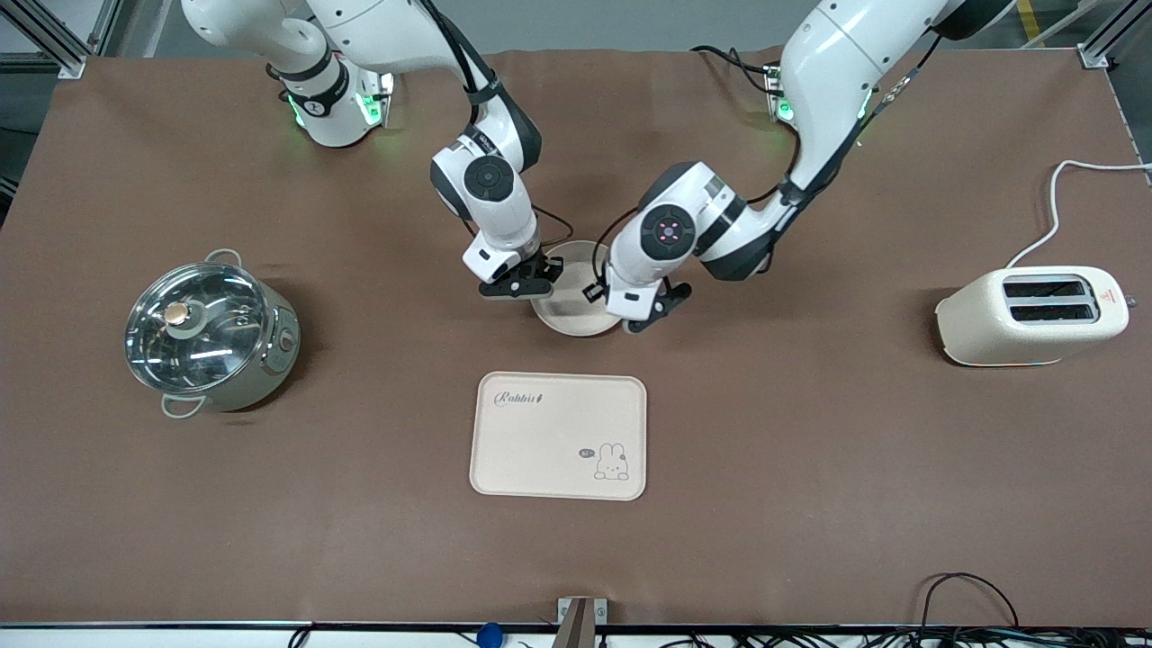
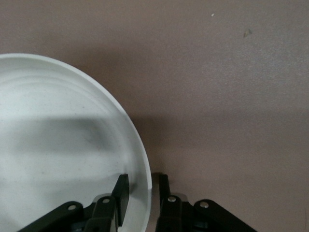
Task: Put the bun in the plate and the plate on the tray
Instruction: 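Carry the bun over the plate and release it with the left gripper, then slide the plate onto the tray with the right gripper while the left gripper withdraws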
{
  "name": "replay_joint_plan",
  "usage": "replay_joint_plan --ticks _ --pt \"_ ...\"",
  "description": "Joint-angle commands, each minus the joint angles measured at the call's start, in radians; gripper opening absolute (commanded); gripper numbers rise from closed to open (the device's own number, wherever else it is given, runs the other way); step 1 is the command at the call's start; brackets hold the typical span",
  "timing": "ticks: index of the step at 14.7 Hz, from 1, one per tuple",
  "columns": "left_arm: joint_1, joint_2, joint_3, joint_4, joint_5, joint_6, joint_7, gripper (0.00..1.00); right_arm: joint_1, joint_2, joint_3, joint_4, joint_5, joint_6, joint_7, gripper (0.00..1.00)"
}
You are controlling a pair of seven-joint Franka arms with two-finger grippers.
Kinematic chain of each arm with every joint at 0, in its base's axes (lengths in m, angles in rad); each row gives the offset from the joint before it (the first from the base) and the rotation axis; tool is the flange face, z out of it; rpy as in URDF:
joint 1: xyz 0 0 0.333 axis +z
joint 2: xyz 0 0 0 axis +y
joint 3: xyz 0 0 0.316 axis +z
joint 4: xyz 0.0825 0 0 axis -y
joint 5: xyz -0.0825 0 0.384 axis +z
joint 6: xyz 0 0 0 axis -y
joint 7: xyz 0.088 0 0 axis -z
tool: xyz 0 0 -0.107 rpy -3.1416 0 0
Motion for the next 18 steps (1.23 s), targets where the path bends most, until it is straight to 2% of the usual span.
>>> replay_joint_plan --ticks 1,2,5,9,12,15,18 --pt "-0.01 0.036 0.005 0.02 -0.001 0.013 -0.021 0.43 -0.002 -0.007 0.001 -0.017 0.003 0.01 0.004 0.19" --pt "-0.016 0.045 0.005 0.02 -0.001 0.029 -0.023 0.52 -0.002 -0.007 0.001 -0.017 0.003 0.01 0.004 0.12" --pt "-0.012 0.036 0.006 0.023 0.0 0.031 -0.047 1.0 -0.002 -0.007 0.001 -0.017 0.003 0.015 0.004 0.03" --pt "0.043 -0.058 0.008 0.069 0.002 -0.064 -0.038 1.0 -0.003 -0.008 0.001 -0.017 0.003 0.01 0.004 0.0" --pt "0.126 -0.102 0.006 0.206 0.083 -0.267 0.014 1.0 -0.013 -0.037 0.001 -0.014 0.003 -0.019 0.017 0.0" --pt "0.21 -0.125 0.006 0.343 0.14 -0.476 0.214 1.0 -0.037 -0.111 -0.001 0.014 0.005 -0.088 0.01 0.0" --pt "0.328 -0.215 0.006 0.36 0.143 -0.526 0.472 1.0 -0.074 -0.136 -0.001 0.078 0.006 -0.149 0.007 0.0"
